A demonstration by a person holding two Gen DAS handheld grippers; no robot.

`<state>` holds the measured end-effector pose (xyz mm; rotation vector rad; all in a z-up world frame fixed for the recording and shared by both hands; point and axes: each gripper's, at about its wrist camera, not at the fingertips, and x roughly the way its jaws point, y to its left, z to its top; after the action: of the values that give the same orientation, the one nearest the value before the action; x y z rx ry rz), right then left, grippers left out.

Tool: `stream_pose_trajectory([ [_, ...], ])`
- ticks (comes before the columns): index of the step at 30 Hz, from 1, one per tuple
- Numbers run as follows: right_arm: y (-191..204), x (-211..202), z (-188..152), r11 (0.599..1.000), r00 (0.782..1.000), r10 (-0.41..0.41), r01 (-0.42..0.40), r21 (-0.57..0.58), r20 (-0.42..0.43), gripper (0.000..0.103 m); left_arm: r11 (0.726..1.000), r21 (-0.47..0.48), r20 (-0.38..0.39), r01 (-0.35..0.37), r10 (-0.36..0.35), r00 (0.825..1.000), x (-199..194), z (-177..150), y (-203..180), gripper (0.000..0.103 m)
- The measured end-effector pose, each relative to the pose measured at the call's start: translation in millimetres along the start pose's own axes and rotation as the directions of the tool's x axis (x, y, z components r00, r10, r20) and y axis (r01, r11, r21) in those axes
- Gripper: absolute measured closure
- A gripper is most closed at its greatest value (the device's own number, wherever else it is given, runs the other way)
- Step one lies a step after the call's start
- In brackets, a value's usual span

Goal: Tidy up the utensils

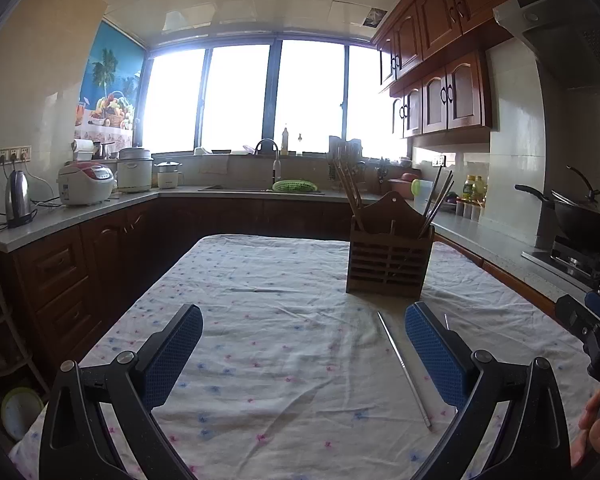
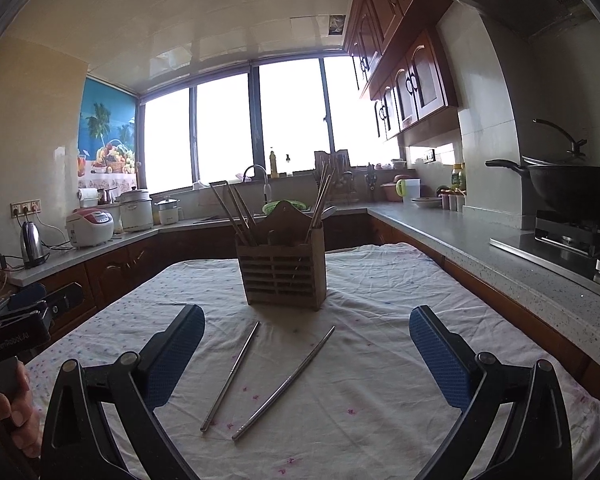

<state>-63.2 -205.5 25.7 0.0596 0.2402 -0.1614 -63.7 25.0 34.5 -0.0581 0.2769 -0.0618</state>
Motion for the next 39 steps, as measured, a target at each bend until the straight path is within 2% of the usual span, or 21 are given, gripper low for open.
stream_pose_trajectory([
  [18,0,-11,-3,1.0,0.999,0.021,-0.021,-0.004,0.038,0.0,0.999,0.016,0.021,-0.036,0.036,0.999,-6,-9,-1,0.001],
  [39,2,-13,-9,0.999,0.999,0.031,-0.031,-0.015,0.022,0.0,0.999,0.013,0.007,-0.042,0.042,0.999,-8,-13,3,0.001],
])
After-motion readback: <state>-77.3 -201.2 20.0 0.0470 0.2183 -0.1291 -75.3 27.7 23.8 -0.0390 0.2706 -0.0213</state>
